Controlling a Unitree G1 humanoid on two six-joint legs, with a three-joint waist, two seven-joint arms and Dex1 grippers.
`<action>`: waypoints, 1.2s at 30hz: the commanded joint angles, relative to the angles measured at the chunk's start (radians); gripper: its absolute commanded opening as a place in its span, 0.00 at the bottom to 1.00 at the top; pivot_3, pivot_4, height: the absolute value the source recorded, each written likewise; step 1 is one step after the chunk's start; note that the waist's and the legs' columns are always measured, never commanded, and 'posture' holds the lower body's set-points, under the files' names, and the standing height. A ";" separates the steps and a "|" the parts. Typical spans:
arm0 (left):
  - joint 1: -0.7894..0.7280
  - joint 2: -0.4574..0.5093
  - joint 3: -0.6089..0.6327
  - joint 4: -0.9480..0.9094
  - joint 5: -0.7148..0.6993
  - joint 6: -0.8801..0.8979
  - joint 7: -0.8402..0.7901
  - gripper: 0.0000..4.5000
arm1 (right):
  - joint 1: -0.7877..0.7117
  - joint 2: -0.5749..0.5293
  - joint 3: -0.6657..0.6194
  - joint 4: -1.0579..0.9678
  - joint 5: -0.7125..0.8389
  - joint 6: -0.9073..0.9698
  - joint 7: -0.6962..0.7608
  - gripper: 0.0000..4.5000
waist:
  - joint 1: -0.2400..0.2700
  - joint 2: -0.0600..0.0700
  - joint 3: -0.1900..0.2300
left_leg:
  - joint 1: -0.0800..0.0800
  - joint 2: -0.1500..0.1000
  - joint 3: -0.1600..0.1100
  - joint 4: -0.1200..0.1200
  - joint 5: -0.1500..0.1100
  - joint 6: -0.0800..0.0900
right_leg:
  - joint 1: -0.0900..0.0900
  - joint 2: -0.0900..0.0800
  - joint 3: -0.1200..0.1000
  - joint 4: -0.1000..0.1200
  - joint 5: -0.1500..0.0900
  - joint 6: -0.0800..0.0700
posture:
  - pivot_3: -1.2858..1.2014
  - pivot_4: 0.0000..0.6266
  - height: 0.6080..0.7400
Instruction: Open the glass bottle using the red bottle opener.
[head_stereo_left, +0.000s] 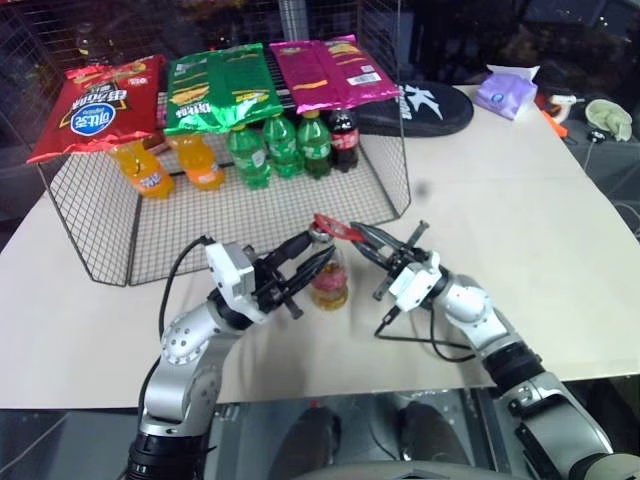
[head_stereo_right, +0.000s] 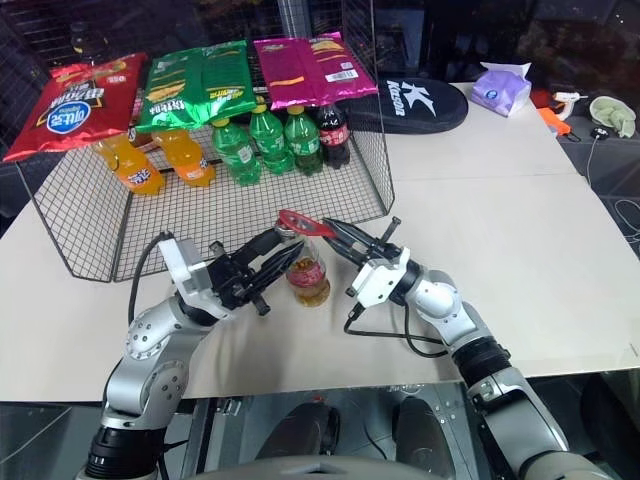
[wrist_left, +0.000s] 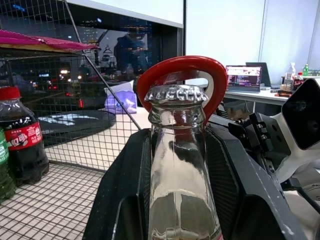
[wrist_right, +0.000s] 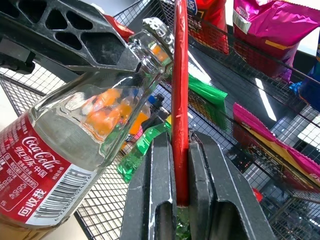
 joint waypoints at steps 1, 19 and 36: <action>-0.018 0.005 -0.034 0.027 0.034 0.023 -0.007 0.24 | -0.042 0.016 0.085 -0.032 -0.165 -0.037 0.016 0.00 | -0.001 0.000 0.000 | 0.000 0.000 0.000 0.000 0.000 0.000 | 0.000 0.000 0.000 0.000 0.000 0.000 | 0.52 0.24 1.00; -0.035 -0.006 -0.042 0.059 0.045 0.015 -0.023 0.24 | -0.160 -0.139 0.049 -0.033 -0.296 -0.111 -0.076 0.00 | 0.000 0.001 0.000 | 0.001 0.000 0.000 0.000 0.000 0.000 | 0.000 0.000 0.000 0.000 0.000 0.000 | 0.52 0.24 1.00; -0.035 -0.022 -0.055 0.074 0.054 0.000 -0.022 0.24 | -0.364 -0.245 0.004 0.046 -0.332 -0.166 -0.104 0.00 | 0.000 0.001 0.000 | -0.001 0.000 0.000 -0.001 0.000 0.000 | 0.000 0.000 0.000 -0.002 0.000 0.000 | 0.52 0.24 1.00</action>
